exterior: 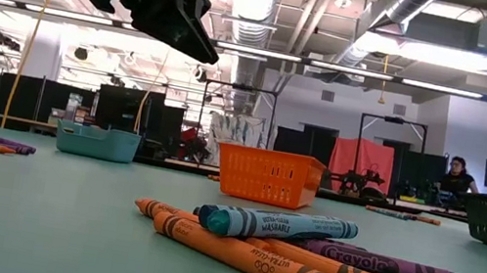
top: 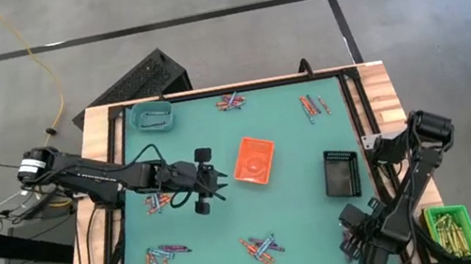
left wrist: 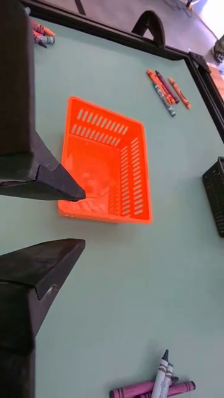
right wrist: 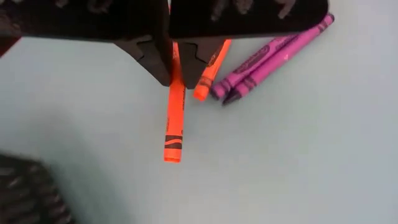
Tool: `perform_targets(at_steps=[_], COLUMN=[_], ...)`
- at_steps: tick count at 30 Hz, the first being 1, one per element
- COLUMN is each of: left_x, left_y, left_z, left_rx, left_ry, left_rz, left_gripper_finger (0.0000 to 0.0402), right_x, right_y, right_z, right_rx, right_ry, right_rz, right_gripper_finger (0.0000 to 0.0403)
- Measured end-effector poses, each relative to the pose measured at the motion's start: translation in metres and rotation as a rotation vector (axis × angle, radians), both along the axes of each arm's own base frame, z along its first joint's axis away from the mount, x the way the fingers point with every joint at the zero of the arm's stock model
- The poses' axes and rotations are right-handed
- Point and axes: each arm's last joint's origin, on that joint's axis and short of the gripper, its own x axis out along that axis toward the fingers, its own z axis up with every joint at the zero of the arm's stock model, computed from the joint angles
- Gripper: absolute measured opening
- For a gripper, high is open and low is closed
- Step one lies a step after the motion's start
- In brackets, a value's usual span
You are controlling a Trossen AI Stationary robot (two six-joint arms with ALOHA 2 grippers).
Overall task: Sort crayons
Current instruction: Put the orange crayon into the orange bin
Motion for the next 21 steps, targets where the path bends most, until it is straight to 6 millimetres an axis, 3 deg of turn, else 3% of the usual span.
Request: perform_targets(at_steps=[12,21], left_x=[0.000,0.004], left_y=[-0.002,-0.019], left_z=[0.000,-0.014], left_rx=[-0.069,-0.165], left_ry=[0.003,0.032], left_rz=[-0.038,-0.101], left_gripper_finger=[0.0100,0.0100], right_x=[0.017,0.059], right_y=[-0.025,-0.061], right_z=[0.024,0.042], right_rx=[-0.080,-0.272], right_ry=[-0.122,-0.318], right_rz=[0.099,0.229], right_gripper_finger=[0.0001,0.0001])
